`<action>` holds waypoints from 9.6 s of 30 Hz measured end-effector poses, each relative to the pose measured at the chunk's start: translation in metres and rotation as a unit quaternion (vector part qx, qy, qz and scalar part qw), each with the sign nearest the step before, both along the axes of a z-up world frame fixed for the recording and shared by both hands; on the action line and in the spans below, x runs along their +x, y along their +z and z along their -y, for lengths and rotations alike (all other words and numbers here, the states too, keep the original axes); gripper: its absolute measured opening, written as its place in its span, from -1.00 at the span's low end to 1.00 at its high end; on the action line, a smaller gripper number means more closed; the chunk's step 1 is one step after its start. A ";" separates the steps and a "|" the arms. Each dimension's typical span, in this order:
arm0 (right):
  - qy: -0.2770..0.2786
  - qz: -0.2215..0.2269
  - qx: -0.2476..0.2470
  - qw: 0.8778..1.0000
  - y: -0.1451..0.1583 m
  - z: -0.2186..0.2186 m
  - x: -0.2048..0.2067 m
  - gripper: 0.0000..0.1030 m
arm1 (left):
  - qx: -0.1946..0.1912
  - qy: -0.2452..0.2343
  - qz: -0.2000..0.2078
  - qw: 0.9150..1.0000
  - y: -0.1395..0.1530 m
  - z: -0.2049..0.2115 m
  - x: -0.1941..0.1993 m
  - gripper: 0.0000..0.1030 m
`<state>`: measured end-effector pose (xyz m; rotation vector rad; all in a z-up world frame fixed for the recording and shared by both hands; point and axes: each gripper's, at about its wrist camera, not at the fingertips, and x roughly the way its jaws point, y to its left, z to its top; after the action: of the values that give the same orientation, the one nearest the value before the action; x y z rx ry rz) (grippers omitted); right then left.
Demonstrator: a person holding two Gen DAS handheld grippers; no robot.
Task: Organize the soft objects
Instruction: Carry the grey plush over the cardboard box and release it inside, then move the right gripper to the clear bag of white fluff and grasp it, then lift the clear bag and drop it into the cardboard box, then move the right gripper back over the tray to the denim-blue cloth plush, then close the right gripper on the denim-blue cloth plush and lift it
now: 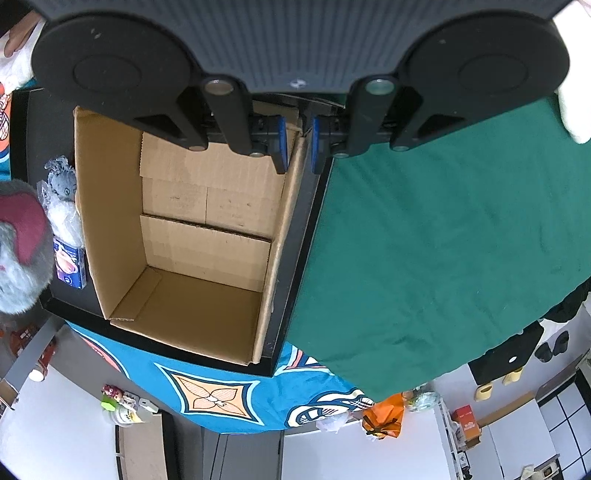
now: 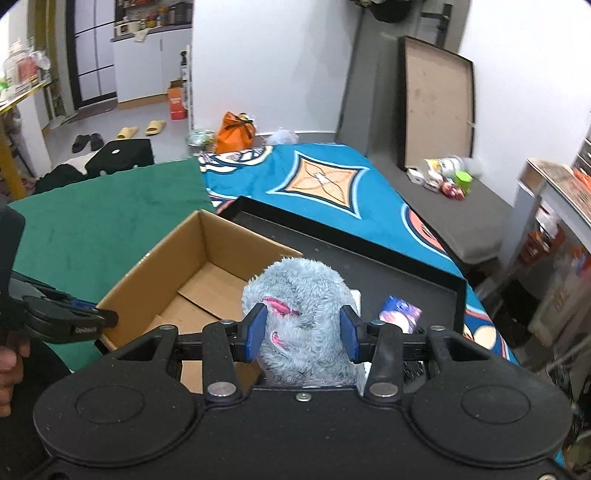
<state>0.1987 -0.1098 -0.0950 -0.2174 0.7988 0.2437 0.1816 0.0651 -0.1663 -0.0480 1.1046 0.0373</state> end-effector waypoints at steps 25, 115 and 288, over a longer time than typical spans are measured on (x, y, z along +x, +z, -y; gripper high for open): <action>0.105 0.031 -0.049 0.993 -0.015 -0.052 0.042 0.26 | -0.012 -0.001 -0.023 1.000 -0.013 -0.004 0.013 -0.78; -0.139 -0.082 0.194 0.968 -0.119 0.138 0.028 -0.44 | 0.208 -0.035 0.010 0.977 -0.006 0.069 0.015 0.77; -0.105 -0.095 0.129 0.982 -0.122 0.114 0.006 -0.81 | 0.220 -0.094 0.057 0.969 0.000 0.075 0.002 0.66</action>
<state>0.2043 -0.2236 -0.2173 0.1366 0.9620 0.1666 0.1837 -0.0104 -0.1659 0.4467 0.9605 0.1074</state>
